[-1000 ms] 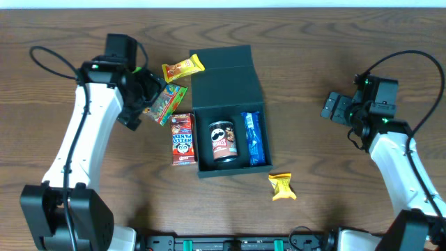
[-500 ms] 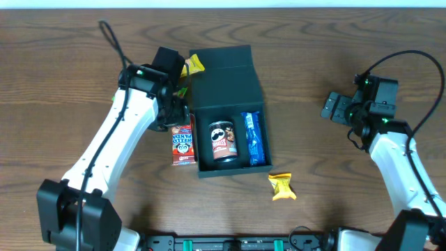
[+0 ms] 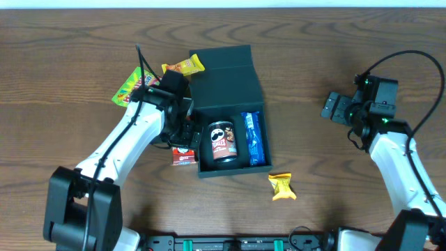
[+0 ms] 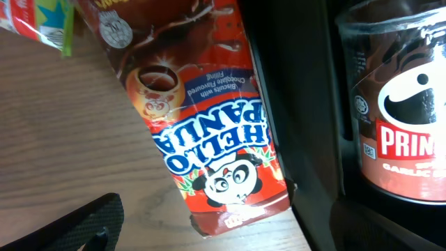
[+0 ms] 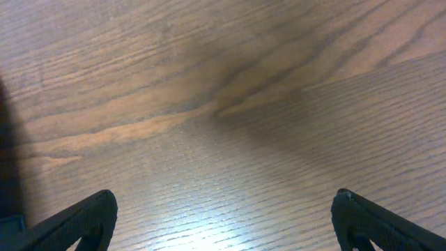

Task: Pack container
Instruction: 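Lower the left gripper and grasp the red Hello Panda box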

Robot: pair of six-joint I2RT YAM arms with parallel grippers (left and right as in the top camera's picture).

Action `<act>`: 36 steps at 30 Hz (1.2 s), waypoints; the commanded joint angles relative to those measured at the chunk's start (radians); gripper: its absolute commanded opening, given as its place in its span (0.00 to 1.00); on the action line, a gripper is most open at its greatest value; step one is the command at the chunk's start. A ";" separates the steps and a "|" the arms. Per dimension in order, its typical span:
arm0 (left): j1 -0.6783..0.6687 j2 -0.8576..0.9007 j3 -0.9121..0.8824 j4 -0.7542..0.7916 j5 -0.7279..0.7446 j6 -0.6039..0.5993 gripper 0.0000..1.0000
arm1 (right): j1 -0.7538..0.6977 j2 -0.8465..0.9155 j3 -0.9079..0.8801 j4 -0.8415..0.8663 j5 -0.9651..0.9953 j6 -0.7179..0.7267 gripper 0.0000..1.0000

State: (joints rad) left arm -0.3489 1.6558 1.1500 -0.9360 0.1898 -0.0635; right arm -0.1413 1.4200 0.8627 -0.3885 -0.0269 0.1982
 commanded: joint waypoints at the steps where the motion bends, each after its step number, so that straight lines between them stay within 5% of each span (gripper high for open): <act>1: -0.015 0.018 -0.056 0.046 -0.036 -0.037 0.95 | -0.006 -0.006 0.007 0.000 0.000 0.010 0.99; 9: -0.019 0.018 -0.128 0.153 -0.152 -0.149 0.96 | -0.006 -0.006 0.007 0.000 0.000 0.010 0.99; 36: -0.019 0.018 -0.153 0.257 -0.122 -0.110 0.95 | -0.006 -0.006 0.007 0.000 0.000 0.010 0.99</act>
State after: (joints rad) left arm -0.3649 1.6749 1.0069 -0.6746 0.0467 -0.2039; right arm -0.1413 1.4200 0.8627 -0.3889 -0.0269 0.1982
